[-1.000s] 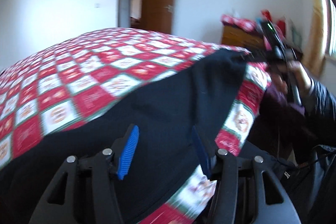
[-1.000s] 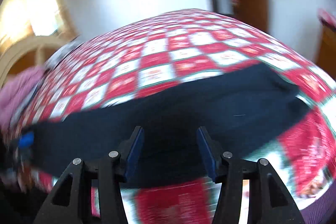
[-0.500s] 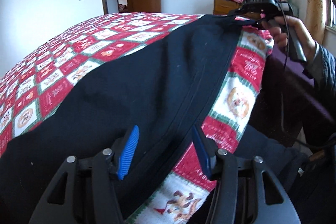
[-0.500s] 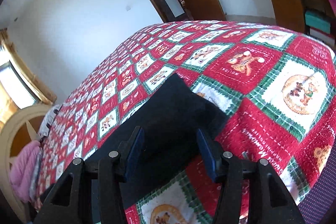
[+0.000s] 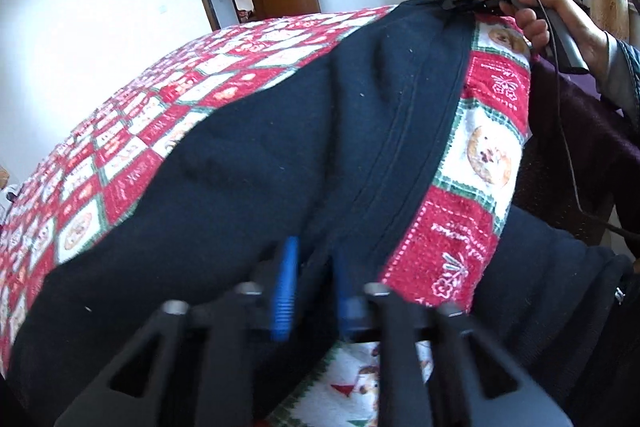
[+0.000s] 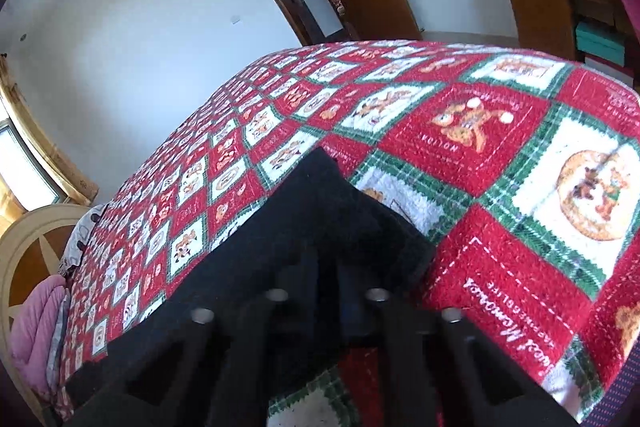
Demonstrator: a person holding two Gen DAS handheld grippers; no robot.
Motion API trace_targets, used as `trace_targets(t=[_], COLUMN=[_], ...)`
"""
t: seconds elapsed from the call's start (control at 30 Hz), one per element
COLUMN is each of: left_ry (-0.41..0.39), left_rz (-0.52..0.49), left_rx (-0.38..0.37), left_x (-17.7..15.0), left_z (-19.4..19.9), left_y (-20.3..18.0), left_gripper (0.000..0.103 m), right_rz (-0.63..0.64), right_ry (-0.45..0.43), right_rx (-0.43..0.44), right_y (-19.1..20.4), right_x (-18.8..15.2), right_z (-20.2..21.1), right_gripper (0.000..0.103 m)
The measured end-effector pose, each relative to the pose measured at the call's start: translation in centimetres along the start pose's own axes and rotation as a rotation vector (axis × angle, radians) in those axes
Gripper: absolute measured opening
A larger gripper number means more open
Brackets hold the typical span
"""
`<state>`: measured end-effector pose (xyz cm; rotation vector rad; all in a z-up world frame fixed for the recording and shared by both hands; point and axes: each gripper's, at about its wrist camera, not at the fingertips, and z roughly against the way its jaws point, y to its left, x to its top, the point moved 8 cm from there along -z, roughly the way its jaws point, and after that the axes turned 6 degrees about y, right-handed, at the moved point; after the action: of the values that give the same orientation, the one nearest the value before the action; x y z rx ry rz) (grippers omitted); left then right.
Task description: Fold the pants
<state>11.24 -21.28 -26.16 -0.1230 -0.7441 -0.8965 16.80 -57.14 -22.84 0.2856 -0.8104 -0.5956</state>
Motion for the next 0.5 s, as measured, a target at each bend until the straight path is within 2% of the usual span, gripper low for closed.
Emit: trace_targets(t=[0.13, 0.33, 0.43, 0.5], left_ry=[-0.039, -0.099, -0.111, -0.093], left_rz=[0.011, 0.092, 0.117, 0.120], left_rx=[-0.003, -0.041, -0.071, -0.097], left_x=[0.5, 1.2, 1.1, 0.7], left_z=[0.8, 2.4, 3.0, 2.4], left_y=[0.4, 2.0, 2.2, 1.9], left_gripper=[0.008, 0.005, 0.005, 0.005], right_rz=[0.011, 0.075, 0.080, 0.068], right_ry=[-0.034, -0.124, -0.151, -0.136], right_rx=[0.040, 0.083, 0.093, 0.078], right_y=[0.5, 2.6, 2.7, 1.9], right_x=[0.3, 1.0, 1.1, 1.0], right_z=[0.9, 4.2, 5.7, 5.6], right_gripper=[0.003, 0.003, 0.003, 0.003])
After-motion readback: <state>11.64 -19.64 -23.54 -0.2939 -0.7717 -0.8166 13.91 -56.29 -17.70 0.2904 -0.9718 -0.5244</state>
